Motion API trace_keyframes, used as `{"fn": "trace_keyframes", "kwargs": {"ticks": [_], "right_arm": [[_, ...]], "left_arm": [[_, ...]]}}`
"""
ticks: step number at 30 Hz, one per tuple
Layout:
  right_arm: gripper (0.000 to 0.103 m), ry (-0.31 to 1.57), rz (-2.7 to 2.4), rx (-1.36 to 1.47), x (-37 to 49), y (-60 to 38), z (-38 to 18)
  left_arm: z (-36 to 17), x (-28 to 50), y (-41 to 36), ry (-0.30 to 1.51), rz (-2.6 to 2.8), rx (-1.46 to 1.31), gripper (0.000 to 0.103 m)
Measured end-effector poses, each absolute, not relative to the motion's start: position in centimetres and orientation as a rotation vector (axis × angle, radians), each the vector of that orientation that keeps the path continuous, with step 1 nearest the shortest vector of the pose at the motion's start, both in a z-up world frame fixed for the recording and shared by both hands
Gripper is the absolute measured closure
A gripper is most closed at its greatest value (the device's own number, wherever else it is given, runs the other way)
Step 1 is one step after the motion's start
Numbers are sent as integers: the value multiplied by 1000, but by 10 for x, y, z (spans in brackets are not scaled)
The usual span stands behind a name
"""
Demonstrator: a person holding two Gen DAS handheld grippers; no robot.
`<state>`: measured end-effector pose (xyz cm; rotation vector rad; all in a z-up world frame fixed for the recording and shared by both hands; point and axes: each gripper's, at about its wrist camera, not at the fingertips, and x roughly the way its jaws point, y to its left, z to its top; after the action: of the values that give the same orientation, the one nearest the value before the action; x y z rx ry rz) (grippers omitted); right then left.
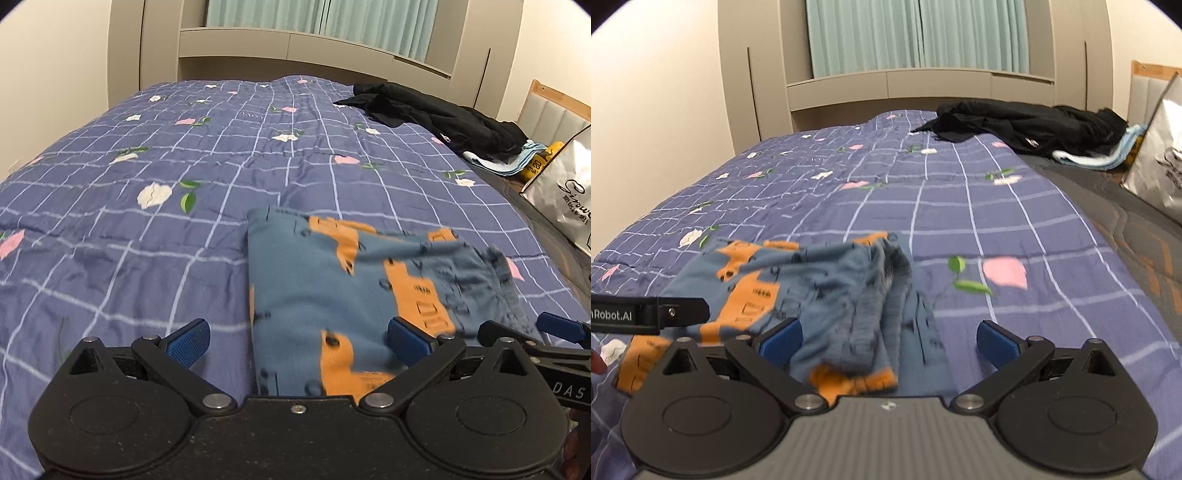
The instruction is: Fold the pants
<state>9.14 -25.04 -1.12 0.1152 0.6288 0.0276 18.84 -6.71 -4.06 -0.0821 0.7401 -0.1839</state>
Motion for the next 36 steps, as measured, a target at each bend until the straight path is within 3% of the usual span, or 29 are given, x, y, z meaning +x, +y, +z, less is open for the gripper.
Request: {"fn": "trace_keyframes", "kwargs": {"ticks": [36], "right_arm": [[0, 584, 8, 169, 35, -253, -31]], "left_arm": [[-59, 129, -51, 753, -180, -183, 1]]}}
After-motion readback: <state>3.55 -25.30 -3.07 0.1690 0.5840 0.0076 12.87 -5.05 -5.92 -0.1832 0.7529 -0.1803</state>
